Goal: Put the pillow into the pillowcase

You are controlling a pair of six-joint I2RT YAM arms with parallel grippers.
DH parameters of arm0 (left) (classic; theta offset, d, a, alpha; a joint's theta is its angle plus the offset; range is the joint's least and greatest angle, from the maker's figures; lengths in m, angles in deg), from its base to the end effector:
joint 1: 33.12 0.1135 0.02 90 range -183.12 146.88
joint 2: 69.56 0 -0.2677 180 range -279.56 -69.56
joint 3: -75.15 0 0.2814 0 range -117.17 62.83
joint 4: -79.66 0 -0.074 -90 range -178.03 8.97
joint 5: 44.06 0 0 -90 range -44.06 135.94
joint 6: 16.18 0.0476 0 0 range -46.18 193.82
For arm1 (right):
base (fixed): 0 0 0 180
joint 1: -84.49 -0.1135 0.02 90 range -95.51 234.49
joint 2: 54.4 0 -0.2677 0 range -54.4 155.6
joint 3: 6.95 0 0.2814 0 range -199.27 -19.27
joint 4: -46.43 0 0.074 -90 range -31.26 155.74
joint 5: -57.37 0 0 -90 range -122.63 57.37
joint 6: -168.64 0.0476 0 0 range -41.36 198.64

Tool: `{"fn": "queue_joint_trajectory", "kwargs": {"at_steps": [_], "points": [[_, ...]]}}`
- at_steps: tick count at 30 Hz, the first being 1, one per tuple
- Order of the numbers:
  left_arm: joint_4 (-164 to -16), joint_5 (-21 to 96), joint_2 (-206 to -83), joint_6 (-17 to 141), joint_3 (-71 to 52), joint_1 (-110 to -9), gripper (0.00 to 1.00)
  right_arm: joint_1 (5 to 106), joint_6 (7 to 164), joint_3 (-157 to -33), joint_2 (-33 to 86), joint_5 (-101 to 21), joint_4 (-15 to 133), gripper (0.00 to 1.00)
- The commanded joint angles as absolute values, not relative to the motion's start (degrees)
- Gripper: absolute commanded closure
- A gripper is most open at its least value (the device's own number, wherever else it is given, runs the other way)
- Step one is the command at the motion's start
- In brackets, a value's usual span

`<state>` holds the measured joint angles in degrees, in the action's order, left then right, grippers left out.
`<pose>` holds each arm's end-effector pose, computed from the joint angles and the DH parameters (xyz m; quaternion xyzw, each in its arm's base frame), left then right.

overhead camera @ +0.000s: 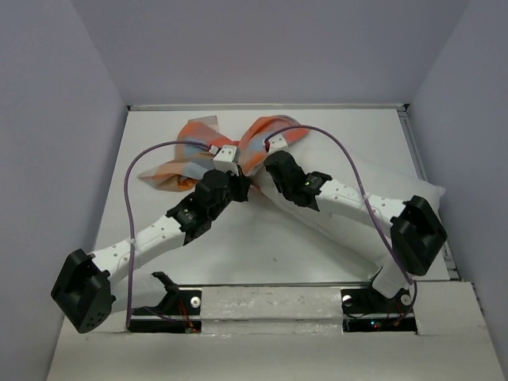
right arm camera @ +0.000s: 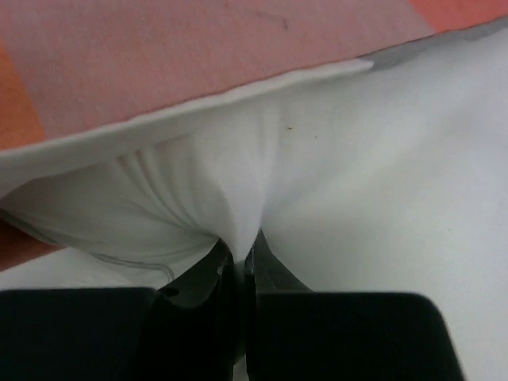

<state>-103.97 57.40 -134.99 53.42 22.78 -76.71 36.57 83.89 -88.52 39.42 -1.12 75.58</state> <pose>0.2251 -0.2013 0.2736 0.0893 0.7565 -0.2763 0.5860 0.2857 0.2793 0.2451 -0.2151 0.8577 -0.0441 0.4649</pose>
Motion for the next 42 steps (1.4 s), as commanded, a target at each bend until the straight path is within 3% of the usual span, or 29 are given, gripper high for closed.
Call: {"fn": "queue_joint_trajectory", "kwargs": {"at_steps": [1,4,8,15,19,29,35,42], "points": [[-103.9,50.3,-130.1,53.1,12.0,-76.5,1.0,38.8,89.1,-91.1,33.6,3.3,71.2,1.0],[-99.9,48.0,-131.2,54.0,3.6,-76.3,1.0,39.4,88.5,-91.2,25.2,5.8,67.3,1.0],[-93.1,42.9,-135.7,56.3,-10.5,-75.7,1.0,39.4,86.4,-89.9,19.3,0.1,63.9,1.0],[-83.1,36.0,-145.8,57.0,-28.6,-75.0,1.0,34.7,94.7,-84.4,26.8,-6.6,59.7,1.0],[-90.6,30.7,-142.1,51.7,-14.6,-75.3,1.0,34.7,100.6,-75.0,24.5,-20.0,47.3,1.0],[-96.1,39.2,-125.5,43.7,16.8,-79.2,1.0,39.2,106.1,-66.0,9.3,-21.5,34.0,1.0],[-94.8,41.7,-123.6,42.4,22.6,-80.8,1.0,39.2,106.2,-65.1,8.4,-21.8,32.8,1.0],[-104.6,36.3,-126.8,39.5,20.0,-87.6,1.0,39.2,111.3,-68.8,24.8,-25.0,27.8,1.0]]}}
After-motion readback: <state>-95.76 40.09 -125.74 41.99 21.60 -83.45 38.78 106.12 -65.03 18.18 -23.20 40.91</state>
